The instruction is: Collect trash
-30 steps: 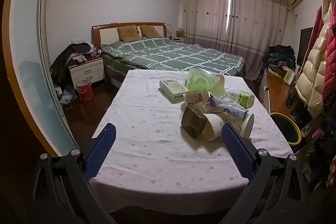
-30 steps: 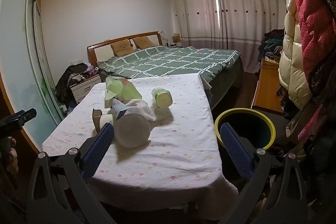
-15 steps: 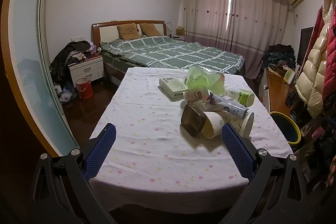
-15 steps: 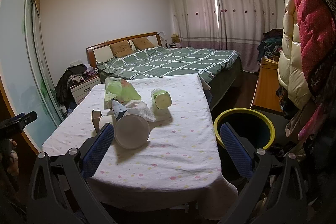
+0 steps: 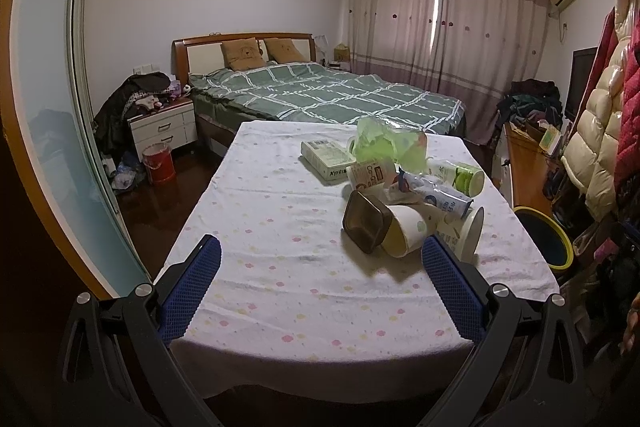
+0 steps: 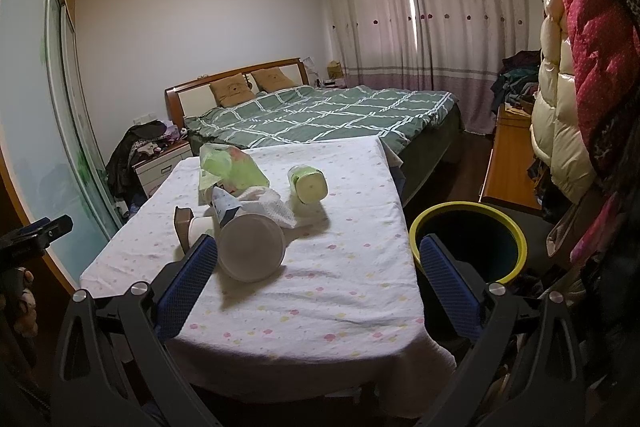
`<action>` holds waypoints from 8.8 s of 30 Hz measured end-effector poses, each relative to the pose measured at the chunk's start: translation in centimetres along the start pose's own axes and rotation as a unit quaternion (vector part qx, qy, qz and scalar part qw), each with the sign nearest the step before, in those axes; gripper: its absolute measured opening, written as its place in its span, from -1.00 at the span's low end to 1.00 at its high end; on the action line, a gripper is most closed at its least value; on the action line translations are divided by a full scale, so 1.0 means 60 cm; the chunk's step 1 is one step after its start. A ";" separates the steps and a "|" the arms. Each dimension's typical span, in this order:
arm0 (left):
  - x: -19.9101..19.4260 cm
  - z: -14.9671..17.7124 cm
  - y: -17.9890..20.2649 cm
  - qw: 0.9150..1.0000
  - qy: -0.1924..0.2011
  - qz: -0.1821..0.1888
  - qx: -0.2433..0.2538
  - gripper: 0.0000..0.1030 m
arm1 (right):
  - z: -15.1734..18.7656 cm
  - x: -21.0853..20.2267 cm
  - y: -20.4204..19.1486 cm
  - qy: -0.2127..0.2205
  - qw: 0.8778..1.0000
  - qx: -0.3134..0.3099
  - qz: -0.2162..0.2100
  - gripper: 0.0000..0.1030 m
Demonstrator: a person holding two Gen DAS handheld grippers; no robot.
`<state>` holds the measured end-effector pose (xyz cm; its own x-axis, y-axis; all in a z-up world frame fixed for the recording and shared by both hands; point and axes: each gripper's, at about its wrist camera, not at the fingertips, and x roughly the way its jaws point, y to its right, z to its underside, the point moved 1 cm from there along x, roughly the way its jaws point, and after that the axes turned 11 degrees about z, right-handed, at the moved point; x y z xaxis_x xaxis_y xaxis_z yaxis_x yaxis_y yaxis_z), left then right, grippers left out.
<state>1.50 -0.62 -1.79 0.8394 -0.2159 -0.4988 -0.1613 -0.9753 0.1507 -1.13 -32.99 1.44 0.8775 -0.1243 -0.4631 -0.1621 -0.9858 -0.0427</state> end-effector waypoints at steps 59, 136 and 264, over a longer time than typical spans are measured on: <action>0.048 0.016 -0.001 0.999 -0.034 0.015 -0.011 0.93 | 0.011 0.027 0.001 -0.018 1.000 0.004 0.001 0.87; 0.302 0.015 0.095 0.984 -0.098 0.129 0.076 0.93 | -0.146 0.302 0.177 -0.037 0.992 0.036 0.118 -0.84; 0.544 -0.045 0.628 0.886 -0.189 0.382 0.184 0.65 | 0.034 0.256 0.392 -0.101 0.961 0.160 0.201 0.07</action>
<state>24.21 -44.30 -10.09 0.1897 -0.7516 -0.6317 -0.8235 -0.4722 0.3145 7.60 -57.87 -8.46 0.6139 -0.4315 -0.6609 -0.6289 -0.7734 -0.0792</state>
